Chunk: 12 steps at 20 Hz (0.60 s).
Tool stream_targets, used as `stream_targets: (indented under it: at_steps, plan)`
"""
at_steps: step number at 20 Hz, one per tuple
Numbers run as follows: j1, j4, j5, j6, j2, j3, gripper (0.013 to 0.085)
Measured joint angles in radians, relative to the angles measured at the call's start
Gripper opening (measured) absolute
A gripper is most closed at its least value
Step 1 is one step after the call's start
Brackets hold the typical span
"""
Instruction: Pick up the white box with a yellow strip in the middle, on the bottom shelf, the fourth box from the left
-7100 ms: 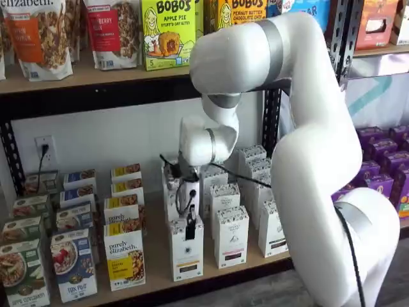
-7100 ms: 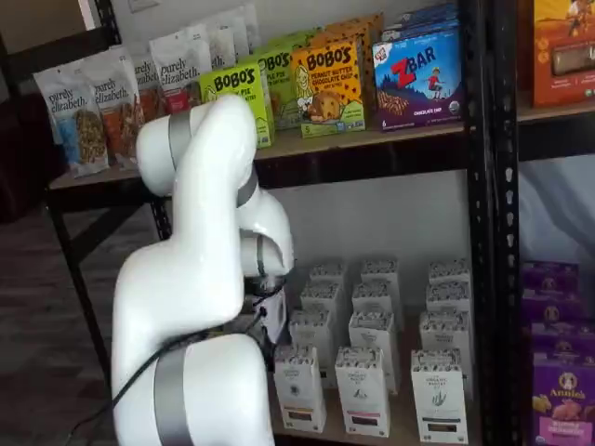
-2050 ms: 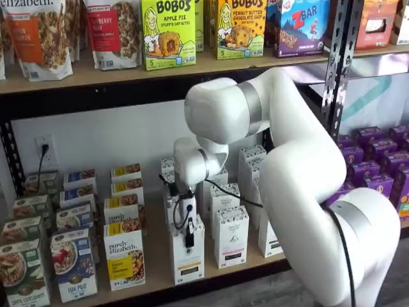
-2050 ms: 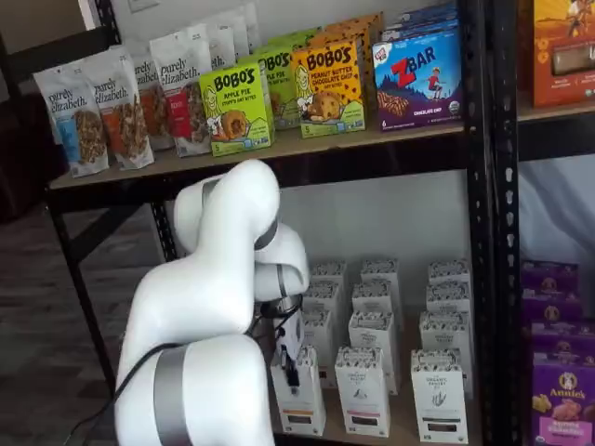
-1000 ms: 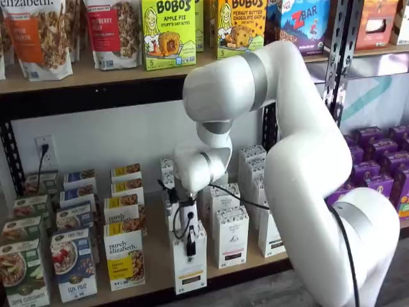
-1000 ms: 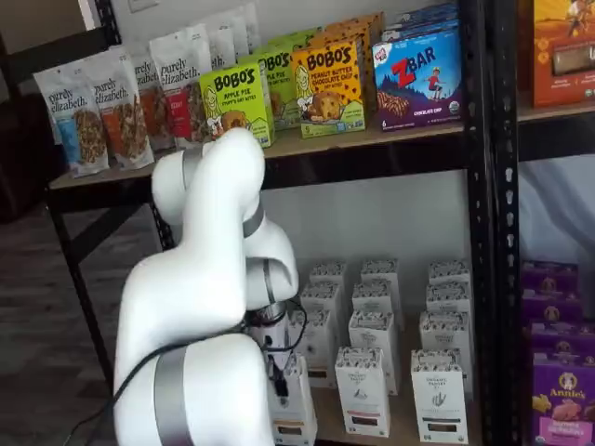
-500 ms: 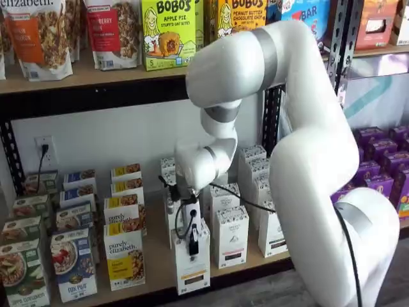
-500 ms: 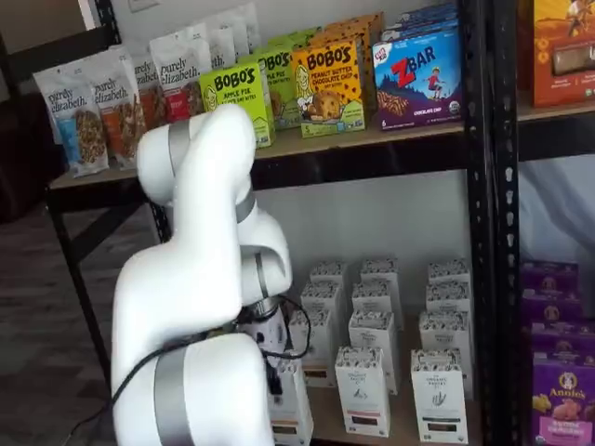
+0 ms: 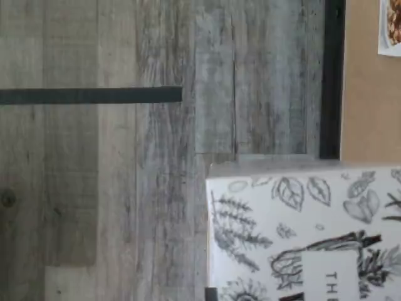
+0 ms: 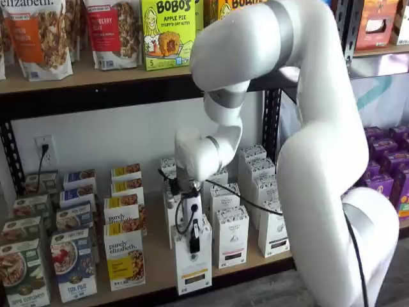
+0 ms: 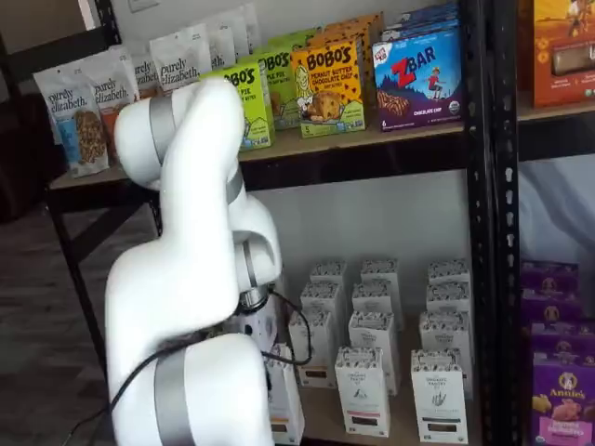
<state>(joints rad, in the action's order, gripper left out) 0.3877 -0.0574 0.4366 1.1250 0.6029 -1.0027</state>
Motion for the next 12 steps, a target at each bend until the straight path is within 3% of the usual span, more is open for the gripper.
stream_targets:
  at_steps: [5, 12]
  plan:
    - [0.017, 0.003, 0.024, -0.015, -0.060, 0.044, 0.0490]
    - [0.034, 0.042, 0.033, 0.004, -0.164, 0.122, 0.0490]
